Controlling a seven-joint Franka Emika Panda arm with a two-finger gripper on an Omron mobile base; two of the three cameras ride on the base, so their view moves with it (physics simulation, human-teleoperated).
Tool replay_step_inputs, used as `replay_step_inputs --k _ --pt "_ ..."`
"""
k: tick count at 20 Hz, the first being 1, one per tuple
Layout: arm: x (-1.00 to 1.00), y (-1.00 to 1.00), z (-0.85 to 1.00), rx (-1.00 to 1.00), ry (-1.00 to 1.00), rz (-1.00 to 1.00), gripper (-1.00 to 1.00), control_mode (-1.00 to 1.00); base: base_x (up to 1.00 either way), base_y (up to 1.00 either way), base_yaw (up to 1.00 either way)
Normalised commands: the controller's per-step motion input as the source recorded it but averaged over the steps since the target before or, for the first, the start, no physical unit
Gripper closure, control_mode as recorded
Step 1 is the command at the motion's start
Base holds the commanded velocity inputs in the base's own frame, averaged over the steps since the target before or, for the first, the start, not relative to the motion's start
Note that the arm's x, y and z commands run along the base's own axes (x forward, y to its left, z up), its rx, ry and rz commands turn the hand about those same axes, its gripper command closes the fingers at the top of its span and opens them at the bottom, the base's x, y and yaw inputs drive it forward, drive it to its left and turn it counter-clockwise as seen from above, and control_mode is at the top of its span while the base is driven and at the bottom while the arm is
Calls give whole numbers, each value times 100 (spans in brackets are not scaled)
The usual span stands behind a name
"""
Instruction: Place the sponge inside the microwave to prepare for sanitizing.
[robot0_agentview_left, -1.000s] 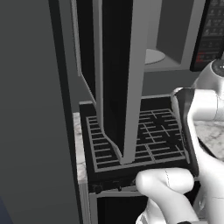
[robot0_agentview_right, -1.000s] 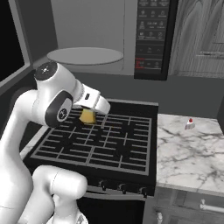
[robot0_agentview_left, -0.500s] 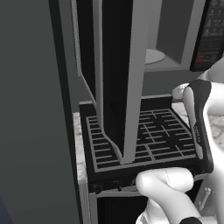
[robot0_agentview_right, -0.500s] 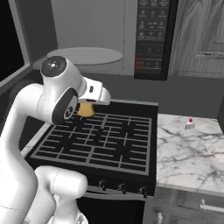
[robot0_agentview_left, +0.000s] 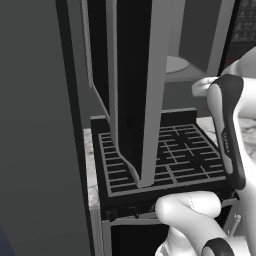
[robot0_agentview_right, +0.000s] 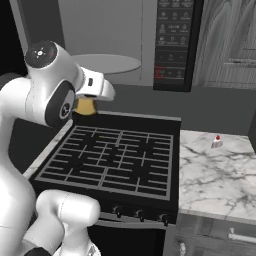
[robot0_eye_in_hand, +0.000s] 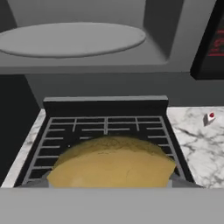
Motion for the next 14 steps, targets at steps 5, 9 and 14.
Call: replay_step_inputs --k 5,9,14 --pt "0 16 46 0 -22 4 100 -100 0 0 0" --pt "23 24 19 0 -10 5 100 -100 0 0 0" --pt "28 41 21 -5 0 6 100 -100 0 0 0"
